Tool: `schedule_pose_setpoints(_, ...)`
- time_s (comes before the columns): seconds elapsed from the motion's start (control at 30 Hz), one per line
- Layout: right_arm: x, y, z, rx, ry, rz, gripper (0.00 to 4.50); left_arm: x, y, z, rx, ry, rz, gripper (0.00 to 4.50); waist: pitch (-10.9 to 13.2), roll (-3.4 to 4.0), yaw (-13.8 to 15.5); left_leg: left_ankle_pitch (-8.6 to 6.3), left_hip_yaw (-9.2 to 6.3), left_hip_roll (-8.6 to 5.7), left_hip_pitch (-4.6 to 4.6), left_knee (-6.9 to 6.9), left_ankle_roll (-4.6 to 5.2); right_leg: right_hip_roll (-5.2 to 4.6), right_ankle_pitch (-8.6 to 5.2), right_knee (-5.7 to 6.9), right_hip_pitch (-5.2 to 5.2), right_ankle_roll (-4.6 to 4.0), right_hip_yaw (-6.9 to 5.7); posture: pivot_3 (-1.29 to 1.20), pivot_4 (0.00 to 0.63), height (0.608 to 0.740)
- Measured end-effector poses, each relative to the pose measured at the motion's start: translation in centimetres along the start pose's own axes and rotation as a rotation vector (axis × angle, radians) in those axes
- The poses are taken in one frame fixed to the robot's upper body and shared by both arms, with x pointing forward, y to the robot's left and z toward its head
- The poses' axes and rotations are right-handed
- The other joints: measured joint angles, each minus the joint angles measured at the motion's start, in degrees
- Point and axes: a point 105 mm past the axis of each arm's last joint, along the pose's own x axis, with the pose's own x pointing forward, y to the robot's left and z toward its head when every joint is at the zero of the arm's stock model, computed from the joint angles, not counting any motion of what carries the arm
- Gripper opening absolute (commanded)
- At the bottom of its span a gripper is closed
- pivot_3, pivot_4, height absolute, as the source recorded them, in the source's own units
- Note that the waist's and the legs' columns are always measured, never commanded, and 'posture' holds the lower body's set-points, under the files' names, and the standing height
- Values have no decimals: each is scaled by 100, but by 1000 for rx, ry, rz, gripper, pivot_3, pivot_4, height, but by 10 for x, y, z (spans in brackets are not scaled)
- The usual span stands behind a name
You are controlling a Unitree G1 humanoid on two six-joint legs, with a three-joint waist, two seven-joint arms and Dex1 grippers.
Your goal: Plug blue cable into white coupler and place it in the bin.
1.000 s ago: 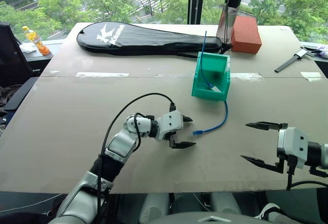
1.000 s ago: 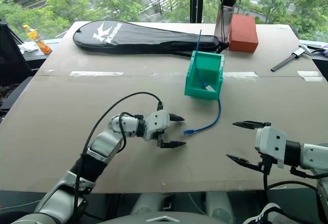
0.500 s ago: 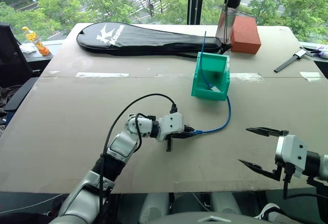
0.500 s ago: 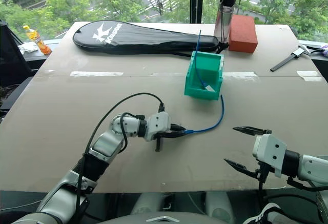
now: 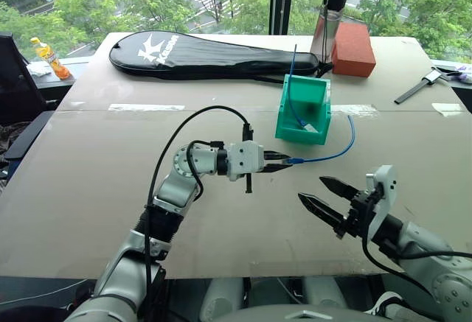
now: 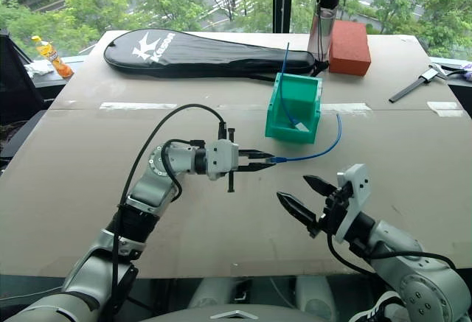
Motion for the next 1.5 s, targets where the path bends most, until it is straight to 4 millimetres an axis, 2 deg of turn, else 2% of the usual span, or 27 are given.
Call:
schedule_pose_setpoints(0.03,4,0,1,24,-11,-4,3974,1,1,1,6,-5,7,0,0,0,0,0,-2,1,0,0,0,4,0,0,0,0,0,0,150,740)
schedule_pose_setpoints(0.07,9,0,3,54,-35,-7,3699,1,1,1,11,-7,13,0,0,-1,0,0,-4,1,0,0,0,7,0,1,0,0,-1,0,150,740)
schedule_pose_setpoints(0.1,15,-1,7,79,-64,-10,3193,1,1,2,18,-11,16,0,0,1,-1,0,-2,1,0,0,0,7,0,1,0,1,1,0,150,740)
schedule_pose_setpoints(0.13,17,-1,9,86,-73,-10,2987,2,1,3,23,-16,16,0,0,1,0,0,-2,1,0,0,0,7,0,2,0,1,1,0,150,740)
schedule_pose_setpoints(0.17,19,-1,12,95,-85,-14,2396,2,1,3,28,-17,19,0,0,0,4,0,-3,1,-1,0,1,8,0,1,1,1,0,0,150,740)
schedule_pose_setpoints(0.43,33,-7,20,245,-193,-49,2396,3,5,6,61,-28,54,0,0,1,-6,0,-3,1,-1,-1,1,13,9,2,0,17,3,0,150,740)
schedule_pose_setpoints(0.6,40,-8,32,334,-277,-31,2396,3,8,9,89,-41,92,0,0,1,-5,0,-4,1,0,-1,1,13,10,3,0,17,3,0,150,740)
schedule_pose_setpoints(0.8,42,-8,35,363,-299,-26,2396,5,10,10,96,-44,117,0,0,2,-8,0,-3,1,-1,-2,1,14,10,3,0,19,4,0,150,740)
schedule_pose_setpoints(0.9,43,-10,34,385,-300,-30,1495,6,10,9,92,-45,123,0,0,2,-8,0,-4,1,0,-2,1,14,9,3,0,17,4,0,150,740)
schedule_pose_setpoints(1.0,43,-11,33,396,-305,-34,224,6,10,10,94,-51,128,0,0,2,-6,0,-3,1,0,-1,1,14,9,3,0,17,4,0,150,740)
schedule_pose_setpoints(1.37,44,-9,35,399,-319,-15,224,2,8,12,52,-66,137,0,1,2,-14,0,-3,2,0,-2,1,15,9,3,-1,16,5,0,150,740)
schedule_pose_setpoints(1.4,44,-8,35,397,-316,-10,0,2,8,12,28,-70,136,993,1,3,-17,0,-3,2,0,-2,1,15,8,3,-1,16,5,0,150,740)
schedule_pose_setpoints(1.43,44,-7,35,395,-315,-1,0,1,7,12,4,-70,134,1327,1,3,-18,0,-3,2,0,-2,1,15,8,3,-2,16,5,0,150,740)
schedule_pose_setpoints(1.5,45,-6,38,388,-320,13,0,-3,3,10,-30,-59,125,2301,1,3,-18,0,-3,3,0,-2,1,15,7,3,-2,13,5,0,150,740)
